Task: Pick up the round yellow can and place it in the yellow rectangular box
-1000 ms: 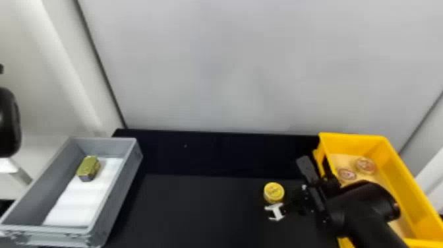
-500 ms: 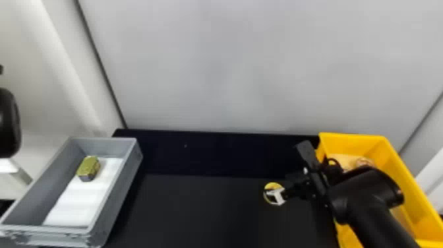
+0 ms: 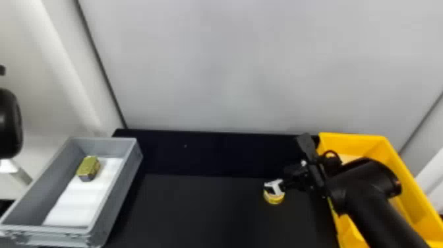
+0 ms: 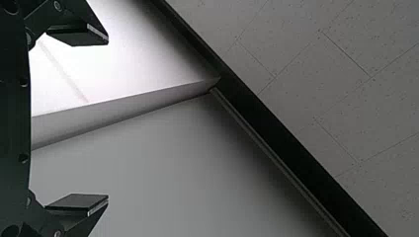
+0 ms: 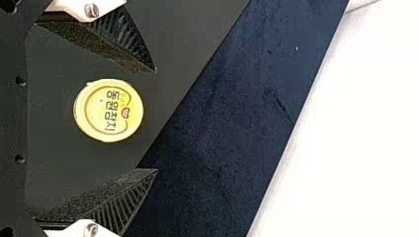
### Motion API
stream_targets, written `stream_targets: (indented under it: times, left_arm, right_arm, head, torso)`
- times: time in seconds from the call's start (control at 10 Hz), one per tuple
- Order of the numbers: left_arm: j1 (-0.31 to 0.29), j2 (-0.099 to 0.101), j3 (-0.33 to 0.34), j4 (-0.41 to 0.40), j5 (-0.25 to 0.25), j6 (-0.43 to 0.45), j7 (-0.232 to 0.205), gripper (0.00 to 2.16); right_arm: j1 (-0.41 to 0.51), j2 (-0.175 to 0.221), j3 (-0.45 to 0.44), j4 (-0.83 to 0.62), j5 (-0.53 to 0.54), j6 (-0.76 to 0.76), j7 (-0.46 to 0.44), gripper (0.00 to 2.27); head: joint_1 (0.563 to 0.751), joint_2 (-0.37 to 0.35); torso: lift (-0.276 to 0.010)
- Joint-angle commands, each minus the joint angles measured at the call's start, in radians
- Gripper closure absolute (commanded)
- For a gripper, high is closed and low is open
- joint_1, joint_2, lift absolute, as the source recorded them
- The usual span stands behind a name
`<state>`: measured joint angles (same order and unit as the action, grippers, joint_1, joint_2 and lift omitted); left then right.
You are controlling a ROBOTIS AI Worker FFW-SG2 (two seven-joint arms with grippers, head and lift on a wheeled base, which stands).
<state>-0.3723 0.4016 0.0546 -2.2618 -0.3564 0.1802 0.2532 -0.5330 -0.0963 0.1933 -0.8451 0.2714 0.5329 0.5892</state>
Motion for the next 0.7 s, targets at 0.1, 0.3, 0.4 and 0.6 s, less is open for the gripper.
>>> stream_targets:
  times: [0.1, 0.3, 0.4, 0.6]
  left_arm:
    - [-0.007, -0.012, -0.012, 0.019, 0.004, -0.025, -0.005, 0.15]
    - [-0.014, -0.015, -0.022, 0.024, 0.005, -0.027, -0.005, 0.15]
    - [-0.019, -0.018, -0.028, 0.030, 0.005, -0.031, -0.003, 0.15]
    - [-0.022, -0.019, -0.032, 0.031, 0.005, -0.033, -0.003, 0.15]
  right_arm:
    - [-0.051, 0.017, -0.014, 0.135, -0.023, -0.076, -0.026, 0.05]
    - [-0.071, 0.017, -0.012, 0.190, -0.024, -0.096, -0.021, 0.05]
    - [-0.073, 0.018, -0.014, 0.210, -0.029, -0.097, -0.023, 0.05]
    - [-0.070, 0.026, -0.009, 0.228, -0.035, -0.103, -0.028, 0.05]
  head:
    - [0.663, 0.054]
    - [0.663, 0.054]
    - [0.663, 0.054]
    - [0.663, 0.054]
  torso:
    - [-0.010]
    - [-0.010]
    - [-0.010]
    - [-0.010]
